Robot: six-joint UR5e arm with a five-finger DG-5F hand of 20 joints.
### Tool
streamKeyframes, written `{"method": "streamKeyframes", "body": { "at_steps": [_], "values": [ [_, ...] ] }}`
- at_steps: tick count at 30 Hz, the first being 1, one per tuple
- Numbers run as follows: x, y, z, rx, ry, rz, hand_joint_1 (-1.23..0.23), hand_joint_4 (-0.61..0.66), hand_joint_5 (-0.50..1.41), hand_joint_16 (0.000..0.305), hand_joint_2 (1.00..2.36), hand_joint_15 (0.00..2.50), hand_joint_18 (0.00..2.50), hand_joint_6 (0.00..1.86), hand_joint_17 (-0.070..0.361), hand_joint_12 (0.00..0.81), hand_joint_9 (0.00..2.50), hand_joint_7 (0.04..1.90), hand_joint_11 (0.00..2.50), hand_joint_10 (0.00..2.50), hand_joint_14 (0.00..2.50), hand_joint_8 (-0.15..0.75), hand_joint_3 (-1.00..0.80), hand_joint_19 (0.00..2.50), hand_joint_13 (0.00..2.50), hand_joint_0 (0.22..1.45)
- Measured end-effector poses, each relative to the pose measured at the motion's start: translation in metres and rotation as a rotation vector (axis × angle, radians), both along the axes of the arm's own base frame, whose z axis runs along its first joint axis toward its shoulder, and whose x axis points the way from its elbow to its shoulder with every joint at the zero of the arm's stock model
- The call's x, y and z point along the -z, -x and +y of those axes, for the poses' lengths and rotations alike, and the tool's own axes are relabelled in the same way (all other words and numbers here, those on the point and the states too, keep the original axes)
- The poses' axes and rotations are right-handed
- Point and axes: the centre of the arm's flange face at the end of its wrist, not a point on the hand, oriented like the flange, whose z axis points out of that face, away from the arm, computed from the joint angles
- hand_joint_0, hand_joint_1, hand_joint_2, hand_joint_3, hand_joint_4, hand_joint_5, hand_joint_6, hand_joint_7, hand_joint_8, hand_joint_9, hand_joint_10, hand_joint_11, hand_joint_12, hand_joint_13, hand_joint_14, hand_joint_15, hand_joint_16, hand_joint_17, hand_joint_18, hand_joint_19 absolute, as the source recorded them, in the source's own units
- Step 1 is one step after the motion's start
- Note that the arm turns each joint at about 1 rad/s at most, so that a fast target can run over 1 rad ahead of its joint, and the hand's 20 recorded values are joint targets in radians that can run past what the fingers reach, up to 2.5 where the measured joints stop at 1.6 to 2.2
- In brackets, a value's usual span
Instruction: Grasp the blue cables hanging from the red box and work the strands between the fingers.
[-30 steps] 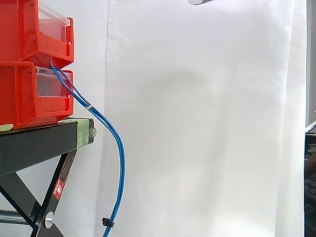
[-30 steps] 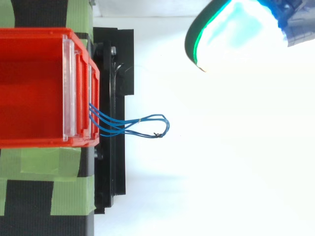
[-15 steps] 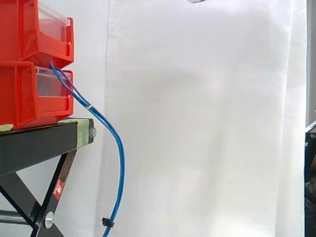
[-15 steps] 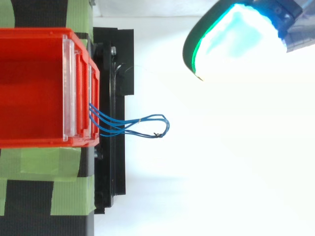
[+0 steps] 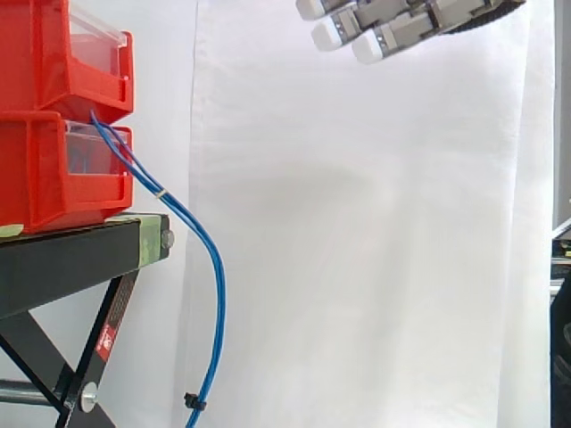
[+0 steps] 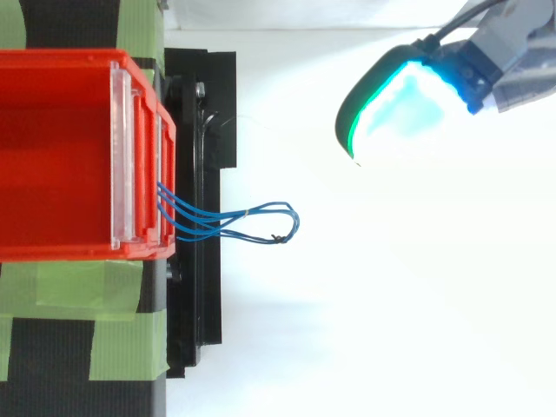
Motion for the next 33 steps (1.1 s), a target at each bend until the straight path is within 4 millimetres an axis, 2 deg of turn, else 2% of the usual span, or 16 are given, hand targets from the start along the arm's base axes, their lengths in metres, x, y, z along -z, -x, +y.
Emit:
{"method": "streamKeyframes", "body": {
  "at_steps": [12,24,33],
  "values": [
    [0.044,0.005,-0.002,0.013,-0.001,-0.018,-0.24,0.13,-0.5,0.063,1.0,0.23,0.0,0.01,0.141,0.331,0.0,0.7,0.17,0.0,0.01,0.268,-1.0,0.29,0.0,0.69],
    [0.095,0.015,-0.006,0.1,-0.003,-0.051,-0.25,0.13,-0.5,0.062,1.0,0.23,0.0,0.01,0.14,0.331,0.0,0.7,0.18,0.0,0.0,0.271,-1.0,0.3,0.0,0.7],
    [0.137,0.026,0.0,0.139,-0.006,-0.074,-0.25,0.13,-0.5,0.062,1.0,0.24,0.0,0.01,0.139,0.332,0.0,0.7,0.19,0.0,0.0,0.272,-1.0,0.3,0.0,0.7]
  ]
}}
